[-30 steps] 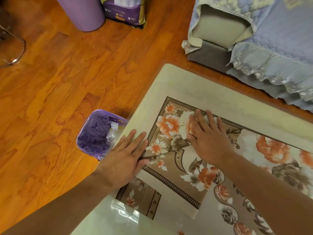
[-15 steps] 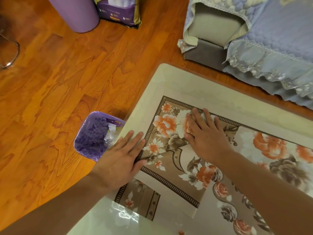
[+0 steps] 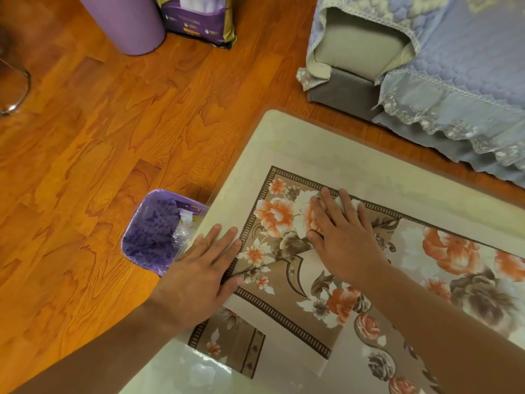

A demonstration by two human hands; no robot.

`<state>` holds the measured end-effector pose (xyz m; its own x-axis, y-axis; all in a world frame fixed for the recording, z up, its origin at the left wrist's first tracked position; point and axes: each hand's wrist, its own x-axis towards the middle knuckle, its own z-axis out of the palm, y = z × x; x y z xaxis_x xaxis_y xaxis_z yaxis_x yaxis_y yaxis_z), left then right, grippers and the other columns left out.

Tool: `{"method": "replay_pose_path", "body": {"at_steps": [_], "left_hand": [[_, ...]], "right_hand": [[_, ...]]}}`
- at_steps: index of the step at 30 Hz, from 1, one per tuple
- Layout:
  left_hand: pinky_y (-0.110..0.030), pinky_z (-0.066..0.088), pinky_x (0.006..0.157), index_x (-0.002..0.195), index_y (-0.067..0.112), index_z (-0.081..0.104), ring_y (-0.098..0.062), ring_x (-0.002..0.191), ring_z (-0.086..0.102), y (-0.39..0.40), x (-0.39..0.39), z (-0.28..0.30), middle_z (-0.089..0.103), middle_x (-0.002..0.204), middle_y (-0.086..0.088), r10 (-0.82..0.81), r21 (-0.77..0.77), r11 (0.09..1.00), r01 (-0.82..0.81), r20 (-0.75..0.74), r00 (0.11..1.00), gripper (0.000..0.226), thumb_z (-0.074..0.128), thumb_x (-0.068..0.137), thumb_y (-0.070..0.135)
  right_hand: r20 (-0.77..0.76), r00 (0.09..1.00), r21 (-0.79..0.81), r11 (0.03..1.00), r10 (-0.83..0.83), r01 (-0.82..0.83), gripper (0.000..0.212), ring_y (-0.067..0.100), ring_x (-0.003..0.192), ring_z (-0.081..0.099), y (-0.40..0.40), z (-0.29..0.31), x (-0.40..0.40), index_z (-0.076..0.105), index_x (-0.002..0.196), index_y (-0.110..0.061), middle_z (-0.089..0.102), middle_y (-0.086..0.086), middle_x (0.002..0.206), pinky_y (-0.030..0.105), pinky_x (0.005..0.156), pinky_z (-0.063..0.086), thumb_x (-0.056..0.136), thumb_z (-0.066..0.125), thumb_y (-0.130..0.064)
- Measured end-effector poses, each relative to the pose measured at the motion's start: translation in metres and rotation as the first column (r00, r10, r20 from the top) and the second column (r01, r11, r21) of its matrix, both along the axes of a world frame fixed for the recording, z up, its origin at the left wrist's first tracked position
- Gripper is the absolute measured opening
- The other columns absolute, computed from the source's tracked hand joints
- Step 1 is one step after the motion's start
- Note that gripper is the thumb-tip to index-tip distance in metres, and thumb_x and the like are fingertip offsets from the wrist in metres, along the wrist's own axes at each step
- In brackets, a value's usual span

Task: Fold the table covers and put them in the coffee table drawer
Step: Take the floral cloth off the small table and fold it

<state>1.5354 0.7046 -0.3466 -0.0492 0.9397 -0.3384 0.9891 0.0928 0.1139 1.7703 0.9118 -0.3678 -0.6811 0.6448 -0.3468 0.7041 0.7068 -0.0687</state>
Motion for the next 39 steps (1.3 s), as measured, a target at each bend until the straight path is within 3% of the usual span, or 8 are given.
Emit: {"method": "replay_pose_path", "body": {"at_steps": [10,12,16,21,26,28,32,39], "left_hand": [[-0.044,0.055,0.095,0.129,0.034,0.061,-0.016,0.132,0.050,0.026,-0.031,0.004,0.050,0.147,0.013,-0.096,0.192,0.979,0.070,0.132,0.987,0.032,0.055,0.097,0.034],[-0.042,0.050,0.100,0.132,0.037,0.055,-0.015,0.133,0.045,0.031,-0.041,0.002,0.043,0.151,0.015,-0.148,0.137,0.982,0.129,0.139,0.979,0.039,0.063,0.094,0.037],[-0.040,0.042,0.112,0.142,0.033,0.049,-0.017,0.137,0.040,0.037,-0.049,0.002,0.037,0.151,0.009,-0.110,0.075,0.993,0.095,0.228,0.967,0.059,0.072,0.088,0.041],[-0.047,0.028,0.116,0.149,0.035,0.033,-0.027,0.139,0.026,0.043,-0.051,0.010,0.023,0.153,-0.003,0.223,-0.080,0.973,-0.218,0.065,0.973,0.095,0.069,0.071,0.077],[-0.051,0.013,0.123,0.155,0.041,0.005,-0.030,0.153,0.002,0.048,-0.053,0.009,-0.005,0.166,-0.003,0.427,-0.166,0.893,-0.419,0.013,0.904,0.127,0.070,0.056,0.086],[-0.052,0.018,0.123,0.156,0.042,-0.008,-0.030,0.154,0.004,0.046,-0.053,0.005,-0.009,0.167,-0.001,0.496,-0.223,0.852,-0.475,0.051,0.867,0.129,0.074,0.063,0.075],[-0.057,0.038,0.112,0.154,0.047,-0.012,-0.032,0.147,0.028,0.038,-0.059,-0.008,0.011,0.163,0.002,0.611,-0.291,0.779,-0.555,0.154,0.777,0.121,0.074,0.070,0.055],[-0.007,0.051,0.069,0.142,0.036,0.032,0.016,0.088,0.065,0.020,-0.055,-0.022,0.064,0.115,0.014,0.736,-0.486,0.664,-0.568,0.562,0.379,0.080,0.083,0.082,0.023]], "right_hand": [[-0.262,0.934,-0.049,0.963,0.244,-0.265,0.059,0.027,0.153,0.015,-0.023,0.044,0.012,0.036,0.152,-0.018,0.025,0.006,0.162,0.053,0.122,0.023,0.100,0.048,-0.042],[-0.338,0.941,-0.046,0.998,0.012,-0.029,0.056,0.025,0.145,0.029,-0.032,0.052,0.032,0.047,0.144,-0.018,0.033,0.004,0.155,0.050,0.114,0.036,0.091,0.062,-0.023],[-0.254,0.485,-0.419,0.547,-0.837,0.725,0.060,0.021,0.130,0.043,-0.040,0.067,0.050,0.038,0.145,-0.029,0.030,-0.008,0.146,0.042,0.097,0.043,0.092,0.064,-0.023],[-0.096,0.057,-0.867,0.111,-0.994,0.486,0.059,0.034,0.099,0.071,-0.032,0.064,0.031,0.041,0.136,-0.057,0.069,0.003,0.118,0.053,0.084,0.059,0.094,0.067,-0.023],[-0.079,-0.011,-0.962,0.073,-0.997,0.263,0.046,0.026,0.077,0.071,0.020,0.074,0.002,0.039,0.149,-0.037,0.069,0.015,0.111,0.041,0.070,0.060,0.105,0.050,-0.027],[-0.138,0.117,-0.921,0.171,-0.983,0.349,0.049,0.026,0.088,0.071,0.033,0.066,-0.006,0.045,0.147,-0.029,0.066,0.015,0.120,0.040,0.078,0.061,0.101,0.051,-0.011],[-0.272,0.795,-0.456,0.800,-0.542,0.390,0.057,0.025,0.129,0.045,0.039,0.051,-0.024,0.054,0.142,-0.030,0.047,0.001,0.143,0.040,0.110,0.042,0.088,0.061,-0.013],[-0.296,0.931,-0.199,0.967,-0.216,0.161,0.038,0.028,0.118,0.045,0.052,0.028,-0.081,0.056,0.135,-0.017,0.055,0.007,0.130,0.037,0.101,0.038,0.098,0.054,-0.025]]}}
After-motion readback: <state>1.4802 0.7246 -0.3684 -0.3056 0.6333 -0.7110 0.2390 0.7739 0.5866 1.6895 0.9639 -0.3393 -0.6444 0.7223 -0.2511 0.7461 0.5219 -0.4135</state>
